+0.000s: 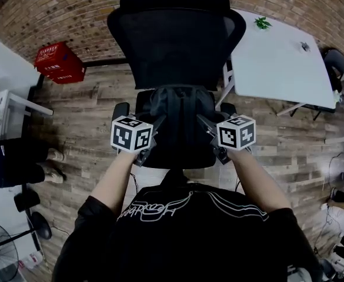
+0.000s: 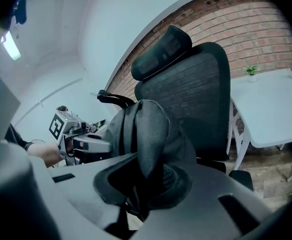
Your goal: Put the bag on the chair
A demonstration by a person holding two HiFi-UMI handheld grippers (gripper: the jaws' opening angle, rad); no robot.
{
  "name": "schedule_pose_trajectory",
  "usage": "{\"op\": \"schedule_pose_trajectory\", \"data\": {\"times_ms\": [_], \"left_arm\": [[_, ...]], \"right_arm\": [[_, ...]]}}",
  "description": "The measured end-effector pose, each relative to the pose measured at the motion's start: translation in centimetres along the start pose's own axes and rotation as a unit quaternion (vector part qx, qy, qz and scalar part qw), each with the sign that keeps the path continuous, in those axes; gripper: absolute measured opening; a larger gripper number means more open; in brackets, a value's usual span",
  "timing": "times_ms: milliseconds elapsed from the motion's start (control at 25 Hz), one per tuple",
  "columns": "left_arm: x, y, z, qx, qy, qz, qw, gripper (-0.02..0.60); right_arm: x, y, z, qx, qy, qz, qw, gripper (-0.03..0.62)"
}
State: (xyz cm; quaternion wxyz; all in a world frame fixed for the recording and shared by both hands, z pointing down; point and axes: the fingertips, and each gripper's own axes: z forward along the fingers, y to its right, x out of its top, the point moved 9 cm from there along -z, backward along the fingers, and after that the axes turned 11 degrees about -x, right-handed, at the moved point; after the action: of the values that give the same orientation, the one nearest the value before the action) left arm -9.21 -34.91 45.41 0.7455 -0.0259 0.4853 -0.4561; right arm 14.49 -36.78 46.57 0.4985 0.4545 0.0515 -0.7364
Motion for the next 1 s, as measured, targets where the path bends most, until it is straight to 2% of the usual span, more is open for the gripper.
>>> {"op": "schedule_pose_trajectory", "data": {"times_ms": [520, 1000], "left_arm": [[2.7, -8.0, 4.2, 0.007, -0.035, 0.013, 0.9993, 0.064], [-0.2, -12.5, 7.4, 0.001, -0.037, 0.025, 0.9990, 0.067]], "right_arm": [[2.7, 3.8, 8.1, -0.032, -0.021, -0.019, 0.999, 0.043], [0.3, 5.9, 12.9, -0.052, -0.051, 0.006, 0.997, 0.048]]}}
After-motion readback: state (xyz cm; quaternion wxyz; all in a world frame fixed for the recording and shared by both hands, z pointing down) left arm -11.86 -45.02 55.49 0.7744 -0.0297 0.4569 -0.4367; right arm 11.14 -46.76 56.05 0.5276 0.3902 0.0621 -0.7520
